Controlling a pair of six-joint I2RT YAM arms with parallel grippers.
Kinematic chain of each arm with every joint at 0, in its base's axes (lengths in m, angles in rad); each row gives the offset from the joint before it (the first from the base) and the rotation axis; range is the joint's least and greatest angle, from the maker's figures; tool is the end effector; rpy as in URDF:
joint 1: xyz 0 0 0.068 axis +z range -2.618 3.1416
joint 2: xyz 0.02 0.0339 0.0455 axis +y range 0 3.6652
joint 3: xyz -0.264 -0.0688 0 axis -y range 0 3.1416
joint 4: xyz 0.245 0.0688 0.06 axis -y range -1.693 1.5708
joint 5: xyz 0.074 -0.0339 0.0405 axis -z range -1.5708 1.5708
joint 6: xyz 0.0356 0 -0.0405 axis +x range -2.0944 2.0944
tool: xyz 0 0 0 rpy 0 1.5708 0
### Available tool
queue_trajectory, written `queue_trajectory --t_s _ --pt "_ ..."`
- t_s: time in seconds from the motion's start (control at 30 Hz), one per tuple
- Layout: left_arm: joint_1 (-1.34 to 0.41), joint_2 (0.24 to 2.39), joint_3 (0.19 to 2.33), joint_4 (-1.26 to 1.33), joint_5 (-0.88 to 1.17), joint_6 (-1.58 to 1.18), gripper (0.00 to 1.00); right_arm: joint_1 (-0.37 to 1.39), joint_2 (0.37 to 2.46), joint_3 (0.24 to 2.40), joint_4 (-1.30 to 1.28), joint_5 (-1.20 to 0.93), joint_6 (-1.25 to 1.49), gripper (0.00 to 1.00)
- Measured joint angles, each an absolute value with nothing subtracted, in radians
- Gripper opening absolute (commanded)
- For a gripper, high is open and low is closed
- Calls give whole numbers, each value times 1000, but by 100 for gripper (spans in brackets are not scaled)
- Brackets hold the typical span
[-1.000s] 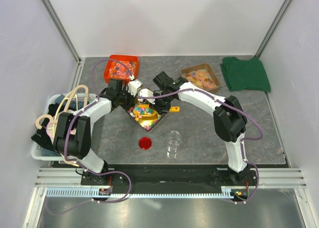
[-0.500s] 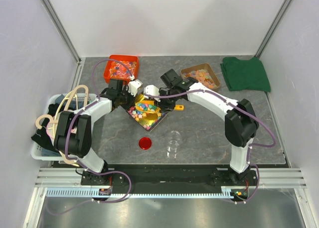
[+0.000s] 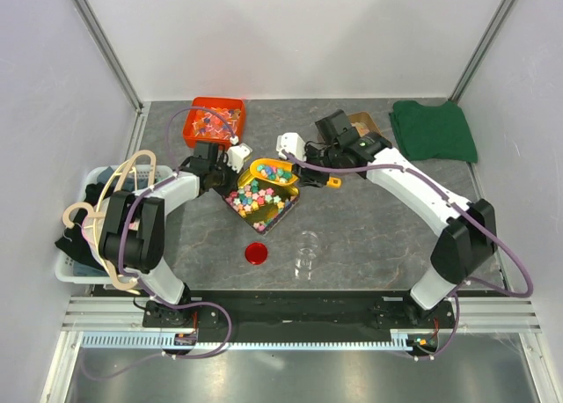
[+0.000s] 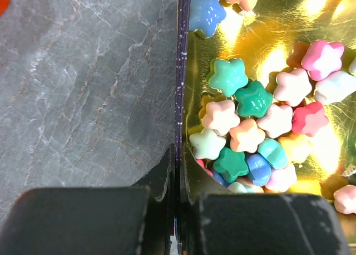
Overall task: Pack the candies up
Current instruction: Place the fake candies in the packing bottle.
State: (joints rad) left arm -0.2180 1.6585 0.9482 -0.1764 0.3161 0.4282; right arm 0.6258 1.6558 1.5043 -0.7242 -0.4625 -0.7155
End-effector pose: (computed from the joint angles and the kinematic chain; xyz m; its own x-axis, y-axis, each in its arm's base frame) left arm 0.3258 -0.0835 0.1786 -0.5233 0.5202 -0.6749 0.6757 0.7359 0.0433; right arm 0.2837 0.2246 0.3176 0.0260 -0.7056 -0.7082 -0.9788 0.1260 -0.1615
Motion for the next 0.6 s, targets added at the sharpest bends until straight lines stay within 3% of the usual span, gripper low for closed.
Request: queue_trajectory --t_s 0.3,0.6 --pt "-217 1680 948 -177 315 428 2 602 1541 1480 -732 -488 -684 0" --pt "-210 1688 949 -176 315 428 2 601 1435 1428 -902 -387 -764 0"
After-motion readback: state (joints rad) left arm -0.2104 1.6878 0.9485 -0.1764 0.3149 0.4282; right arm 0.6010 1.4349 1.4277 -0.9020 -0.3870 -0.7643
